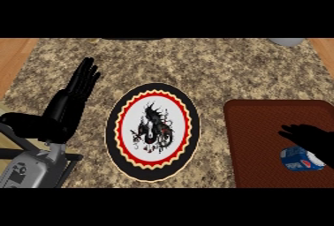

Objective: Pick the can from the tray and place it in the plate

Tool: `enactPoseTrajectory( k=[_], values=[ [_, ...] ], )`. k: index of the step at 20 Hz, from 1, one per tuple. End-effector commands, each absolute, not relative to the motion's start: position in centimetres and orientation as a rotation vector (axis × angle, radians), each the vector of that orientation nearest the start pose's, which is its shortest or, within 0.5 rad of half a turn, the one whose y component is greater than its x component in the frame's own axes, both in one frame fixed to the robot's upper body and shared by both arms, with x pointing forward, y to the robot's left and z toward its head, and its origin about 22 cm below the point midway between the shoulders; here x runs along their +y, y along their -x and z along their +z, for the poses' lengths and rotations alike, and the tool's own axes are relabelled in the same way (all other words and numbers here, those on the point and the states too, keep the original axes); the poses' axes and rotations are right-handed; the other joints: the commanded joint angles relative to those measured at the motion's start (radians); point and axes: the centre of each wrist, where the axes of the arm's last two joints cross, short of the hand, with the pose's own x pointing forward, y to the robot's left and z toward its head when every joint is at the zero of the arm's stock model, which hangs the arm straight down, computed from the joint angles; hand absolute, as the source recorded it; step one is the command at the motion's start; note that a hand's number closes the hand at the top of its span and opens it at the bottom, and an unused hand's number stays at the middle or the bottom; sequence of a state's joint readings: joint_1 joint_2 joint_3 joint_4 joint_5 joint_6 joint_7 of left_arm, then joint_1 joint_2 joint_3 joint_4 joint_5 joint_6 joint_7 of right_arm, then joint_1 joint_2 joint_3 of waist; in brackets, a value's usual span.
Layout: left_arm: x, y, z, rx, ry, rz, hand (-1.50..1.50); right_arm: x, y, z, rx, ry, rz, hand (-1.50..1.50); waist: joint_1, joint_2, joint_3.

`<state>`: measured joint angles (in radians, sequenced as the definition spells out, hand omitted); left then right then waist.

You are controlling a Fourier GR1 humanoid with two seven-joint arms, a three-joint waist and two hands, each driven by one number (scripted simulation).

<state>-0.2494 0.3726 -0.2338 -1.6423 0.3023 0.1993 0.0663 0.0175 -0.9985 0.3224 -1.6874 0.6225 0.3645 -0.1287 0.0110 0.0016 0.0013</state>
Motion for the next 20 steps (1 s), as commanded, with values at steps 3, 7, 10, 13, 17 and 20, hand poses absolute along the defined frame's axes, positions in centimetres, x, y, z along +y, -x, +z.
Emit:
enactPoseTrajectory(
  k=[3,7,10,13,17,20],
  values=[
    [27.1,-29.2,11.3,-1.782,-0.13,-0.235,0.0,-34.9,-23.9,6.8,-0.935,0.535,1.766,-1.5,0.013,0.002,-0.001],
    [28.1,-30.2,10.7,-1.765,-0.141,-0.23,0.0,-36.0,-24.3,6.5,-0.927,0.556,1.758,-1.5,-0.001,0.003,-0.001],
    [26.9,-29.0,9.6,-1.752,-0.139,-0.235,0.0,-35.4,-24.2,4.5,-0.874,0.598,1.774,-1.5,0.003,0.001,-0.001],
    [26.4,-29.4,9.7,-1.753,-0.141,-0.234,0.0,-34.2,-23.7,2.2,-0.875,0.634,1.83,-1.5,0.003,0.002,0.0],
    [26.4,-29.3,11.0,-1.752,-0.135,-0.215,0.0,-35.3,-24.6,3.1,-1.196,0.649,1.715,1.5,-0.004,-0.001,0.001],
    [29.0,-29.9,12.0,-1.772,-0.156,-0.223,0.0,-34.0,-25.0,3.6,-1.269,0.706,1.697,1.5,-0.009,-0.001,-0.001]
  ],
)
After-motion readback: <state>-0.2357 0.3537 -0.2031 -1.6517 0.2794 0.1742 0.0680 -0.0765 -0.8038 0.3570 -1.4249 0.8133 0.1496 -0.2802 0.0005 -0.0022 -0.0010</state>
